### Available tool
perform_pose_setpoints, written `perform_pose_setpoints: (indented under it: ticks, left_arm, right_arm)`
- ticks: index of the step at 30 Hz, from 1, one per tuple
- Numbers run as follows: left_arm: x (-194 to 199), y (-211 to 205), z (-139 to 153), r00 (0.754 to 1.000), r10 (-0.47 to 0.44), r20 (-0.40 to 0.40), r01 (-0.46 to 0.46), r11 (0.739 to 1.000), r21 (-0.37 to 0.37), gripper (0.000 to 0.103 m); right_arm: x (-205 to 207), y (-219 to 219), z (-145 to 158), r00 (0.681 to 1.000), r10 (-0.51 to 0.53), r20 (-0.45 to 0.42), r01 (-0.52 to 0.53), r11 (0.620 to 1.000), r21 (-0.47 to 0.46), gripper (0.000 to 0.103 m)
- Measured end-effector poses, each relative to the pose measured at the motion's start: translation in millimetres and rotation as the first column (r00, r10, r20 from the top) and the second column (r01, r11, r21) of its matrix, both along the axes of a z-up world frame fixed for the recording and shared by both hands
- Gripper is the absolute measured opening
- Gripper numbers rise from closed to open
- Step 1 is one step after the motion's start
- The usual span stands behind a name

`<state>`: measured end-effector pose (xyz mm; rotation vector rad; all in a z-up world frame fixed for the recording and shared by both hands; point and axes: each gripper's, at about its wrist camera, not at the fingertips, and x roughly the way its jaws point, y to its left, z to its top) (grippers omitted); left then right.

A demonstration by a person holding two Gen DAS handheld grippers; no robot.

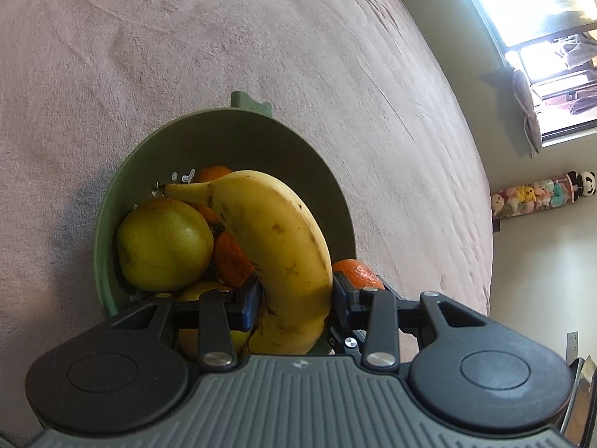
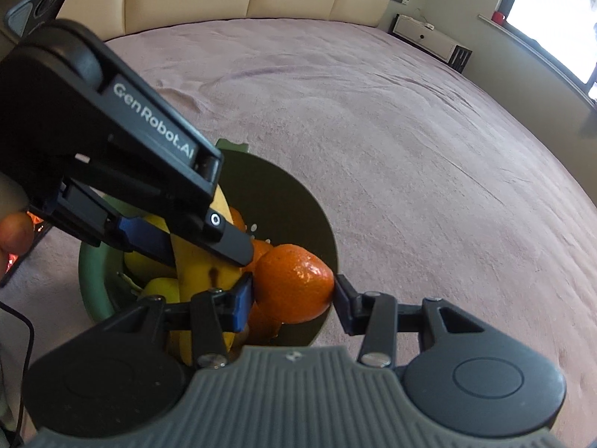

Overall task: Organize fruits
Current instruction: 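Lower the banana and mandarin into the colander and open both tools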

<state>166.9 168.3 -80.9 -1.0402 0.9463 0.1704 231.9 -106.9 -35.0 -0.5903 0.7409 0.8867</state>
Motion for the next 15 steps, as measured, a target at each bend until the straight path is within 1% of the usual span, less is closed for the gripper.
perform_pose_setpoints:
  ticks: [5, 6, 8, 10, 14, 15]
  left_arm:
    - [2.0, -0.5, -2.5, 1.0, 0.005, -0.017, -0.004, 1.0, 0.009, 0.045]
    - [1.3, -0.1, -3.3, 1.0, 0.007, -0.012, -0.007, 1.0, -0.003, 0.045]
    - [1.1, -0.4, -2.7, 1.0, 0.005, -0.01, -0.005, 1.0, -0.005, 0.046]
    - [1.3, -0.9, -1.4, 1.0, 0.0, -0.011, 0.0, 1.0, 0.007, 0.051]
    - [1.0, -1.2, 1.5, 1.0, 0.001, -0.028, 0.0, 1.0, 0.028, 0.054]
    - [-0.1, -0.3, 3.0, 1.0, -0.001, -0.026, 0.001, 1.0, 0.026, 0.056]
  right_arm:
    - [0.0, -0.3, -3.4, 1.0, 0.009, 0.005, -0.009, 1.0, -0.019, 0.043]
    - [-0.2, -0.1, -3.3, 1.0, 0.01, 0.007, -0.01, 1.0, -0.022, 0.043]
    - [-0.1, 1.3, -3.6, 1.0, 0.011, 0.01, -0.01, 1.0, -0.026, 0.043]
    - [-0.4, 1.8, -3.6, 1.0, 0.01, 0.008, -0.01, 1.0, -0.027, 0.043]
    - [-2.9, 2.7, -2.1, 1.0, 0.012, 0.017, -0.011, 1.0, -0.027, 0.043]
    - [-3.1, 2.4, -1.1, 1.0, 0.012, 0.019, -0.011, 1.0, -0.026, 0.043]
